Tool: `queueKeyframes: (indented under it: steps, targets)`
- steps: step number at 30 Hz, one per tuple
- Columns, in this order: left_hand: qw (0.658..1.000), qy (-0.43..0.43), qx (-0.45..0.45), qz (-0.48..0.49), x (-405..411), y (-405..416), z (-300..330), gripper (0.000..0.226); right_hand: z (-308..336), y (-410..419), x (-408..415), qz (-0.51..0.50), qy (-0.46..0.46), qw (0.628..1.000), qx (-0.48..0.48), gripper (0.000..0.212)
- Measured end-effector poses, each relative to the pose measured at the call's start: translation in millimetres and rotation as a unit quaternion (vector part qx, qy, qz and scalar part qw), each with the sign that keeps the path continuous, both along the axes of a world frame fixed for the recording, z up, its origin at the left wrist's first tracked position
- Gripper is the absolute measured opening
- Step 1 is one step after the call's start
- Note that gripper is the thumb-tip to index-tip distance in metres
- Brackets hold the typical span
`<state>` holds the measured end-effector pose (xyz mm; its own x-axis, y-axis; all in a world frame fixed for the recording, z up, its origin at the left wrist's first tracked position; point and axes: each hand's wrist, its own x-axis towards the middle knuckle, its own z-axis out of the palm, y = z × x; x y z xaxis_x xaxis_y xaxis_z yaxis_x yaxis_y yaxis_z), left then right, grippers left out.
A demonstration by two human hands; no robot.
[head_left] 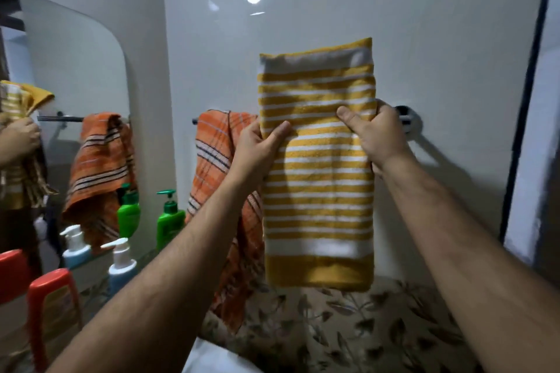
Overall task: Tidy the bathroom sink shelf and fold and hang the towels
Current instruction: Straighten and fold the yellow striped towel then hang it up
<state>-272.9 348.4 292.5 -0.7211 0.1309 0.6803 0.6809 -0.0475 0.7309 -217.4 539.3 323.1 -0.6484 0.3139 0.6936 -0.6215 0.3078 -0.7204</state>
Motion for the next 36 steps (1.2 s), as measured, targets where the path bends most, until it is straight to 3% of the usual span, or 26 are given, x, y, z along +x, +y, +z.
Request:
queueKeyframes:
  steps: [5,8,12,16,18,20,23,25,26,29,31,33,34,36]
  targets:
    - [0.997,0.049,-0.014,0.057,-38.4,48.4,57.6,0.029,51.6,35.2,-24.9,-0.107,0.028,0.993,0.031,0.017]
    - [0.991,0.064,-0.035,0.111,-61.7,72.4,83.6,0.03,73.3,50.9,-47.9,-0.17,0.025,0.984,0.051,0.035]
    - [0.969,0.059,-0.122,0.208,-87.0,94.3,87.4,0.038,79.4,64.7,-73.0,-0.21,-0.018,0.971,0.113,0.038]
    - [0.956,0.038,-0.134,0.258,-97.6,99.3,89.3,0.056,78.7,70.2,-81.8,-0.266,-0.054,0.946,0.179,0.04]
    - [0.922,0.095,-0.139,0.35,-95.3,101.0,89.9,0.067,77.8,69.7,-83.3,-0.315,-0.068,0.923,0.211,0.049]
    - [0.884,0.212,-0.109,0.402,-89.3,104.5,86.2,0.067,74.6,67.7,-84.3,-0.349,-0.067,0.909,0.218,0.062]
    - [0.855,0.36,-0.067,0.368,-85.4,107.2,79.0,0.038,69.6,64.0,-86.8,-0.401,-0.021,0.884,0.24,0.064]
    - [0.82,0.429,-0.116,0.36,-88.8,103.8,76.2,0.018,66.9,62.1,-91.2,-0.441,0.026,0.859,0.26,0.056]
    - [0.815,0.436,-0.147,0.352,-91.5,102.5,76.5,0.021,66.1,61.8,-93.2,-0.469,0.048,0.84,0.27,0.052]
    - [0.83,0.364,-0.244,0.346,-95.6,97.5,82.8,0.052,65.5,60.3,-92.9,-0.501,0.117,0.801,0.307,0.037]
    - [0.836,0.304,-0.294,0.35,-98.5,95.1,86.8,0.068,65.3,61.6,-90.2,-0.441,0.151,0.809,0.357,0.022]
    - [0.841,0.261,-0.342,0.327,-99.7,92.4,86.4,0.077,65.7,64.9,-86.7,-0.355,0.109,0.84,0.396,0.009]
    - [0.847,0.24,-0.362,0.308,-99.5,91.1,84.6,0.079,66.7,65.6,-84.4,-0.324,0.068,0.85,0.41,0.01]
    - [0.859,0.203,-0.387,0.267,-97.1,89.0,79.6,0.072,66.7,65.9,-81.1,-0.304,0.022,0.838,0.452,0.032]
